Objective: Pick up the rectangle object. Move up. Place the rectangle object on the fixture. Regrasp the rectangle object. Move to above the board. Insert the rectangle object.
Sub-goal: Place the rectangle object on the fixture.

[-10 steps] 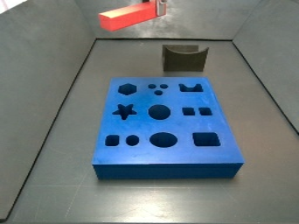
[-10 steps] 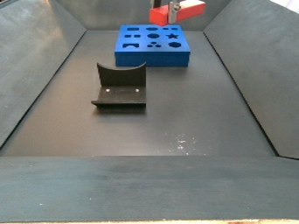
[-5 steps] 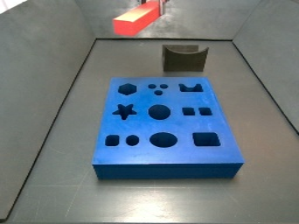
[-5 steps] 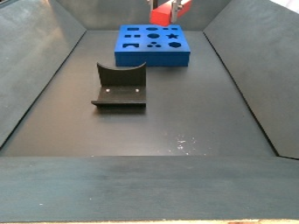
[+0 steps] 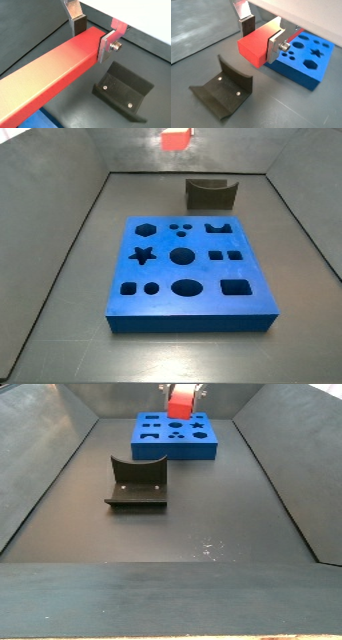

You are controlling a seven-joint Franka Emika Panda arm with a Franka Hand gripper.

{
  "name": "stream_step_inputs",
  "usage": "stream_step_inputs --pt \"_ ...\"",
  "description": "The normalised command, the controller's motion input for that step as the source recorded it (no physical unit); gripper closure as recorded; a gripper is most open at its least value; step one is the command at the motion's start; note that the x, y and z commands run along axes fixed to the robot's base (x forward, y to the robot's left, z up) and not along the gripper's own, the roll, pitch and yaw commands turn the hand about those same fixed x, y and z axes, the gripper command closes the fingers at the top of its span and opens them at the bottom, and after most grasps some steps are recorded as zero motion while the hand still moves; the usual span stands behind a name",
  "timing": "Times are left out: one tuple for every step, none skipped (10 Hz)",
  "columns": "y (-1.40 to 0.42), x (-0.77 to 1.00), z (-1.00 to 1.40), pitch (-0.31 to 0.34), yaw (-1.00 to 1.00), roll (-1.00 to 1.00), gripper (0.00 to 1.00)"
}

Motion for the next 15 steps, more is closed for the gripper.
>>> stream_step_inputs --pt "0.60 1.00 0.00 0.333 0.43 -1.00 1.00" --pt "0.46 1.00 -0.02 0.361 0.31 -1.00 1.00" --pt "0.39 1.00 -0.02 0.376 0.26 -1.00 1.00" --pt "0.25 1.00 -0.02 0.382 0.12 -0.96 1.00" --pt "0.18 1.00 -0.03 0.341 0.03 -0.82 1.00" --pt "0.15 1.00 -0.03 0.276 -0.07 -0.63 1.00" --pt "0.13 1.00 -0.03 0.246 -0.10 -0.54 1.00" --pt "0.11 1.00 -0.03 0.188 -0.13 -0.36 1.00" --pt "0.08 0.98 -0.03 0.151 -0.14 -0.25 1.00" --pt "0.06 0.91 -0.02 0.107 -0.14 -0.18 1.00" --pt "0.06 0.85 -0.02 0.085 -0.12 -0.18 1.00" --pt "0.06 0.79 -0.02 0.073 -0.11 -0.18 1.00" --pt "0.06 0.73 -0.02 0.072 -0.10 -0.18 1.00" --pt "0.05 0.67 -0.02 0.071 -0.09 -0.18 1.00" --pt "0.05 0.62 -0.02 0.069 -0.08 -0.19 1.00"
